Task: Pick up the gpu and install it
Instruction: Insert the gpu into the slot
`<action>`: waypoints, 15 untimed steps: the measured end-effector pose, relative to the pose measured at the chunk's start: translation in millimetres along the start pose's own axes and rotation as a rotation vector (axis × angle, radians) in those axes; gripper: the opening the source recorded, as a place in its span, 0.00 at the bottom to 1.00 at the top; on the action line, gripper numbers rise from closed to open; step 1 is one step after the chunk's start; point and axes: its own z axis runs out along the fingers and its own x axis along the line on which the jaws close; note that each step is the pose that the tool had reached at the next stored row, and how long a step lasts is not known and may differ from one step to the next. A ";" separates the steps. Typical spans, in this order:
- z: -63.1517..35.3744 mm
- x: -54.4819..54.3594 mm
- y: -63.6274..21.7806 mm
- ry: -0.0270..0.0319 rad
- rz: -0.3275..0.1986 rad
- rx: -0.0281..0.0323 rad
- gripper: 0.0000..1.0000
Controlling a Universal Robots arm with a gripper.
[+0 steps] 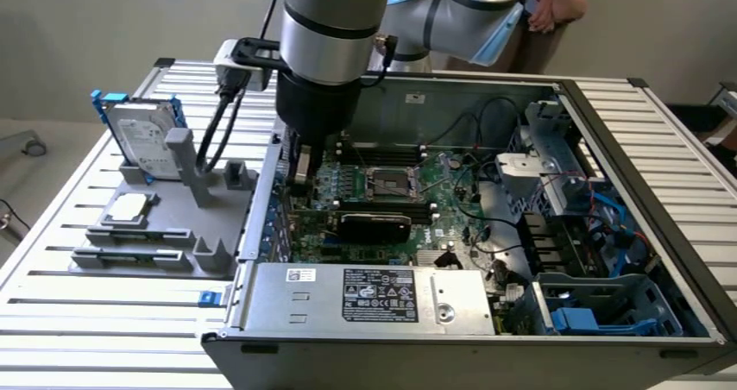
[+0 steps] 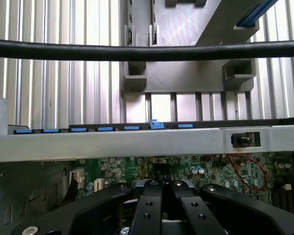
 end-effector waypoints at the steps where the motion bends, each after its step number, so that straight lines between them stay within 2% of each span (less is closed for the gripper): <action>1: -0.8 -0.1 -2.9 -0.0002 0.000 0.0001 0.11; 10: -26.4 -1.4 -18.8 -0.0002 0.000 0.0007 0.11; 12: -28.7 -1.6 -22.2 -0.0012 0.000 0.0043 0.11; 15: -30.6 -1.8 -27.4 -0.0041 -0.002 0.0165 0.11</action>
